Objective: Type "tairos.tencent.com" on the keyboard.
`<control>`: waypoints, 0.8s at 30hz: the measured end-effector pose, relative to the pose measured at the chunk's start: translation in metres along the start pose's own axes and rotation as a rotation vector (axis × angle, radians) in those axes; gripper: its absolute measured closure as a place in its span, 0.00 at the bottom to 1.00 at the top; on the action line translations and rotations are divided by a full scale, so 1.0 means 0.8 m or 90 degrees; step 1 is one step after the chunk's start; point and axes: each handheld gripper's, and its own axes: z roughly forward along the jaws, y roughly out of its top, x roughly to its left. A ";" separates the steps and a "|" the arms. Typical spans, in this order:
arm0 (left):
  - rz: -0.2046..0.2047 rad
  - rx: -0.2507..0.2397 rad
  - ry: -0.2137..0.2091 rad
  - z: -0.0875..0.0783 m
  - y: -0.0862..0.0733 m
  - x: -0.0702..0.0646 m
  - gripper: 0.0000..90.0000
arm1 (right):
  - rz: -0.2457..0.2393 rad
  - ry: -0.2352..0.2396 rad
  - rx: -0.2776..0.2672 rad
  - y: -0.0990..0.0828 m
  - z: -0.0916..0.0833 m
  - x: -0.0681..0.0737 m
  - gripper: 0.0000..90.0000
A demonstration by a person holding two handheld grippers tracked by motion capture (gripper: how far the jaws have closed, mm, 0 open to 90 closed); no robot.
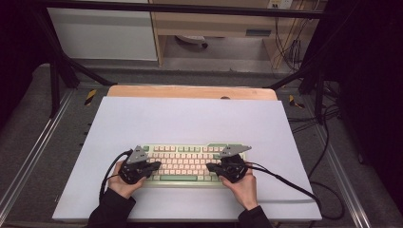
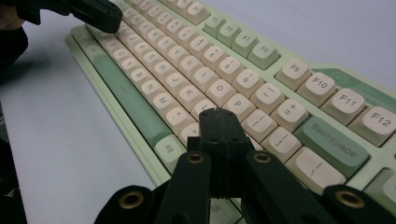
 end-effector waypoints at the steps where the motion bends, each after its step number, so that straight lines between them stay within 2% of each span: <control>1: -0.001 -0.002 -0.001 -0.001 0.000 0.000 0.99 | 0.003 0.001 0.002 0.000 0.000 0.001 1.00; 19: -0.017 -0.012 0.002 -0.018 -0.009 0.008 0.99 | 0.015 0.017 -0.009 -0.001 0.007 0.003 1.00; 24: -0.019 -0.012 0.004 -0.019 -0.009 0.010 0.99 | 0.009 0.018 -0.010 -0.001 0.012 0.006 1.00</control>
